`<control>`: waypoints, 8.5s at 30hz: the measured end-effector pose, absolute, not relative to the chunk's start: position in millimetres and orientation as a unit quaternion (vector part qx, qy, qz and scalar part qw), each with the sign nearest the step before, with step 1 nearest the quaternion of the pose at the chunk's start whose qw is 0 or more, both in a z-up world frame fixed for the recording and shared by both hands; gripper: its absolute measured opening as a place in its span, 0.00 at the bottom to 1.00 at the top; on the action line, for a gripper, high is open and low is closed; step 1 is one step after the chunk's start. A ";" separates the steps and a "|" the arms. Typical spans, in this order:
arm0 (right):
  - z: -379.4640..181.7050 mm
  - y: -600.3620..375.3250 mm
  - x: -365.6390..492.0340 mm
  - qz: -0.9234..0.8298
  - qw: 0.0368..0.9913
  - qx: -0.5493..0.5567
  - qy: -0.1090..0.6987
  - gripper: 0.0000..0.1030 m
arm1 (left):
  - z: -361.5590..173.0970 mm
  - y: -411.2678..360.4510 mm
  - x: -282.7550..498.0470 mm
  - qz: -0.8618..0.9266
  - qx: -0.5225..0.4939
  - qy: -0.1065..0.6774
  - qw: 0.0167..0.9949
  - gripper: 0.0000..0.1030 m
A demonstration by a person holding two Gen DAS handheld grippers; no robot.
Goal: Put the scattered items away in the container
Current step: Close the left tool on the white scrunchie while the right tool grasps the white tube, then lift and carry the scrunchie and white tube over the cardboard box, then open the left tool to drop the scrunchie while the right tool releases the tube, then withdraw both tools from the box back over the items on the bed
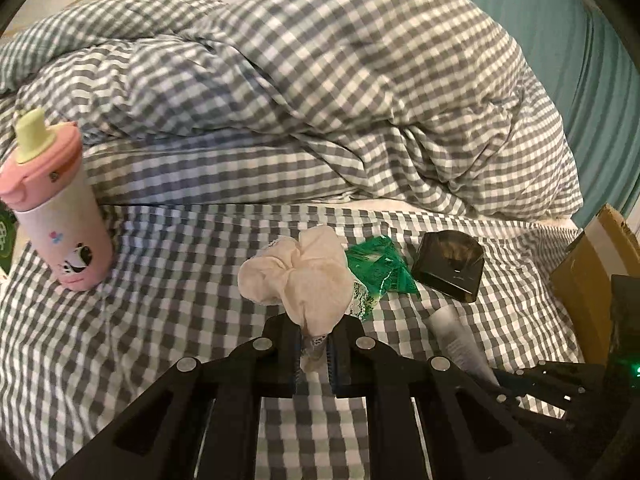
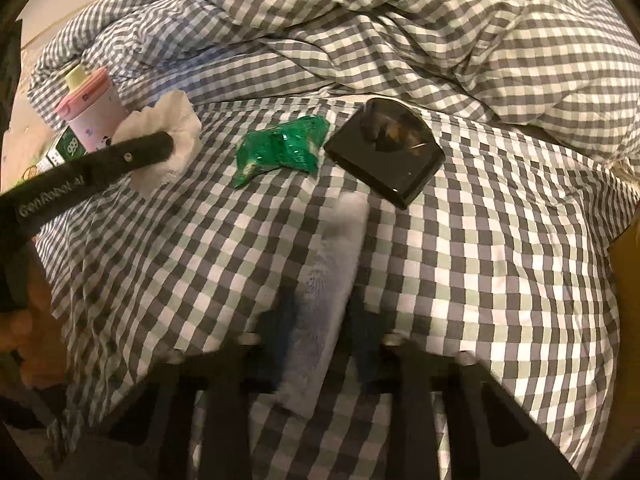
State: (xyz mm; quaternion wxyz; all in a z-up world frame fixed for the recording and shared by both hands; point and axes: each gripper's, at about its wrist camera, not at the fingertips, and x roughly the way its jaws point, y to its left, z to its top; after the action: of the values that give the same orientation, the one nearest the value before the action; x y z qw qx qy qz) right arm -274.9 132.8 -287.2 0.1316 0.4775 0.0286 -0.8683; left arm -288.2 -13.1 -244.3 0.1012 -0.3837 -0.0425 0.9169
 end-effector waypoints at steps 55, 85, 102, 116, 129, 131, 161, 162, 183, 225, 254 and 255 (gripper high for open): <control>-57.2 194.7 -89.6 -0.946 0.120 0.301 0.007 0.08 | -51.6 37.1 -70.8 0.964 -0.248 -0.025 0.097 0.10; -11.5 255.6 -2.2 -0.964 0.076 0.254 -0.004 0.08 | -13.2 103.6 -7.6 0.968 -0.206 -0.006 0.143 0.10; 5.0 326.3 24.0 -0.969 0.014 0.245 -0.016 0.08 | -7.2 179.9 -5.9 0.958 -0.209 0.001 0.195 0.10; 9.9 386.3 37.5 -0.969 -0.027 0.241 -0.033 0.08 | -4.9 247.1 -9.1 0.946 -0.207 0.008 0.247 0.10; -0.4 428.9 22.1 -0.965 -0.052 0.253 -0.051 0.08 | -26.5 292.2 -29.5 0.934 -0.231 0.027 0.272 0.10; -4.0 432.0 18.6 -0.964 -0.053 0.255 -0.053 0.08 | -31.1 298.1 -35.1 0.932 -0.236 0.029 0.275 0.10; -91.2 481.2 -73.8 -0.938 -0.059 0.333 -0.079 0.09 | -111.7 363.0 -112.2 0.897 -0.319 0.058 0.300 0.10; -94.5 481.5 -76.6 -0.936 -0.059 0.337 -0.080 0.09 | -113.9 363.4 -114.1 0.896 -0.321 0.058 0.300 0.10; -132.0 489.8 -99.8 -0.918 -0.059 0.382 -0.086 0.09 | -147.1 379.2 -129.1 0.875 -0.369 0.075 0.304 0.10; -31.6 453.6 -23.5 -0.956 -0.078 0.274 -0.071 0.73 | -42.1 303.3 -71.9 0.925 -0.271 0.036 0.265 0.81; 12.8 333.4 -7.4 -0.972 -0.002 0.232 -0.044 0.74 | 12.1 150.6 -29.1 0.964 -0.216 0.008 0.156 0.82; 12.8 327.8 -8.5 -0.972 0.001 0.233 -0.043 0.74 | 11.1 143.3 -29.8 0.965 -0.218 0.007 0.149 0.83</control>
State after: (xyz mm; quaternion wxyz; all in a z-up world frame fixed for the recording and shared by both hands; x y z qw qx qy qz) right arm -8.5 327.8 12.8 0.0014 0.2326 -0.0431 -0.9716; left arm -29.8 143.3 11.1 0.1485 -0.2183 0.0065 0.9645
